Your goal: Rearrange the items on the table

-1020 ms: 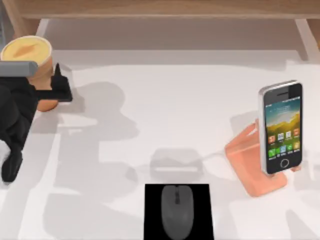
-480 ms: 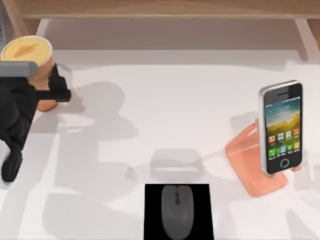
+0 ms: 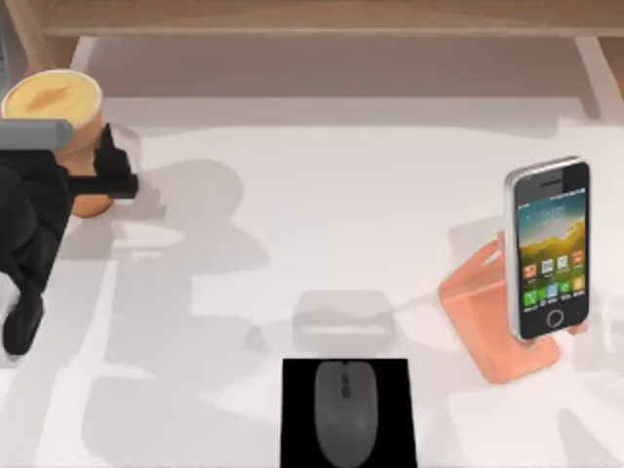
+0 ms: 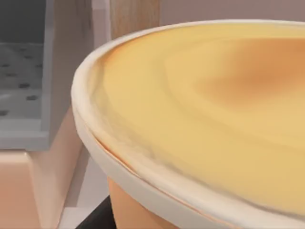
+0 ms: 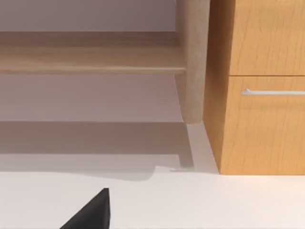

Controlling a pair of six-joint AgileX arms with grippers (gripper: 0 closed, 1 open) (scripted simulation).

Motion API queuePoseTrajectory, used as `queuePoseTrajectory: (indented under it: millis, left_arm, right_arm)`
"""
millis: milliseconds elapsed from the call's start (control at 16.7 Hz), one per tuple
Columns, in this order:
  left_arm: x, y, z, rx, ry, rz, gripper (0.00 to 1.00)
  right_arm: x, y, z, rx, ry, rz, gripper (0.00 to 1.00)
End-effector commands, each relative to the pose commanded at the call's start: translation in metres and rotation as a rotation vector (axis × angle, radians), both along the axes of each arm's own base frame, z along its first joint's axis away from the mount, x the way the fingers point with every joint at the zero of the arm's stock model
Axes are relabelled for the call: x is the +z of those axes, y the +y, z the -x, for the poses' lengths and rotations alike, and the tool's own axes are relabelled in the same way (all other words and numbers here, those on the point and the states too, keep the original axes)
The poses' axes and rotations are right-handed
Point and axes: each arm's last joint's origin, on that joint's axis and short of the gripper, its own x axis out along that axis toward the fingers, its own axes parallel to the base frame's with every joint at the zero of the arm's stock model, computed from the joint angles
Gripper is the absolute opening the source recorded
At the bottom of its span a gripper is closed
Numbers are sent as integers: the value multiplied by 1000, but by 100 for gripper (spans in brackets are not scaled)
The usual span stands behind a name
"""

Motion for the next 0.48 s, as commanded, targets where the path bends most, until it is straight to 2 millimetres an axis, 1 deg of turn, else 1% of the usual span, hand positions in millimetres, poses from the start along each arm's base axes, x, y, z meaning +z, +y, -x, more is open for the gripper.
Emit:
queuePoseTrajectory:
  millis: [300, 480]
  left_arm:
    - [1, -1, 0, -2, -1, -1, 0]
    - [10, -1, 0, -2, -1, -1, 0]
  right_arm:
    - [0, 0, 0, 0, 0, 0, 100]
    - [0, 0, 0, 0, 0, 0, 100]
